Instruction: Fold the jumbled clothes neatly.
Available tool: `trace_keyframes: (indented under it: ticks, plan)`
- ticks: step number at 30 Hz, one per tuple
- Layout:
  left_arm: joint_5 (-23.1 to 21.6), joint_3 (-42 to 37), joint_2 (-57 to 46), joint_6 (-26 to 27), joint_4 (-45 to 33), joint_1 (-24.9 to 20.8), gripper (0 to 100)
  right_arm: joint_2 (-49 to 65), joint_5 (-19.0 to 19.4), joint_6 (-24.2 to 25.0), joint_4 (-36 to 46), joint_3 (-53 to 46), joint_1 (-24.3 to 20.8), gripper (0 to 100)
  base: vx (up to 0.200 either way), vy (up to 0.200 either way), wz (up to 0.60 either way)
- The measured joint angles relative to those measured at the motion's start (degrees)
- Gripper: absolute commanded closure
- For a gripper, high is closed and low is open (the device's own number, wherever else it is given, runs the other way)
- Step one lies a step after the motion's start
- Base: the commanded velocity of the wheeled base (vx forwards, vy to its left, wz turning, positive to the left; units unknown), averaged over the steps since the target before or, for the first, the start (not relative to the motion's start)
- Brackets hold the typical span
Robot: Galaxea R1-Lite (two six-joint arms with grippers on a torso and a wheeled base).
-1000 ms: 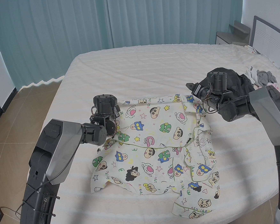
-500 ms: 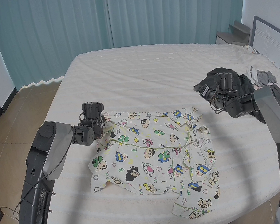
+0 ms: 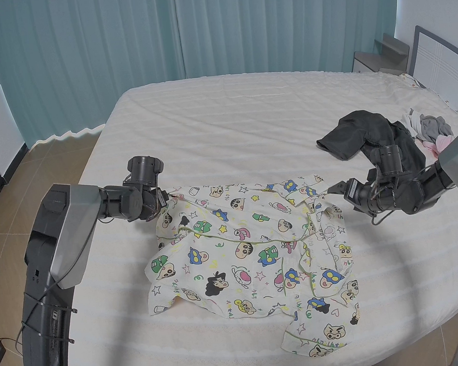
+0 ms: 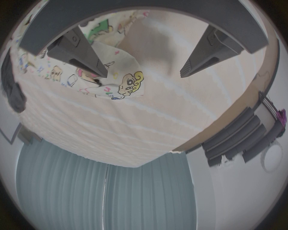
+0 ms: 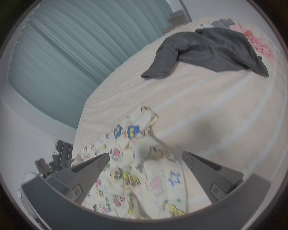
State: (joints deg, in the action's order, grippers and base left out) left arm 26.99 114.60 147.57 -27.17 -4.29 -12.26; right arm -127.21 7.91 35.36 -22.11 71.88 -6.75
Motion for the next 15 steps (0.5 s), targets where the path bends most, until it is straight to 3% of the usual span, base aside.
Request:
trace_keyframes:
  ticks: [9,15]
  plan:
    - [-12.13,0.00,-10.72,-11.45,-10.95,1.35,0,5.19,7.74,-3.71,-11.79,-20.03,1.90,0,0.000,0.000,0.00]
    - [-17.55,-4.29,-19.68,-13.36,-8.07,2.54,0,5.88,10.09,-4.08,-15.81,-25.16,2.24,0,0.000,0.000,0.00]
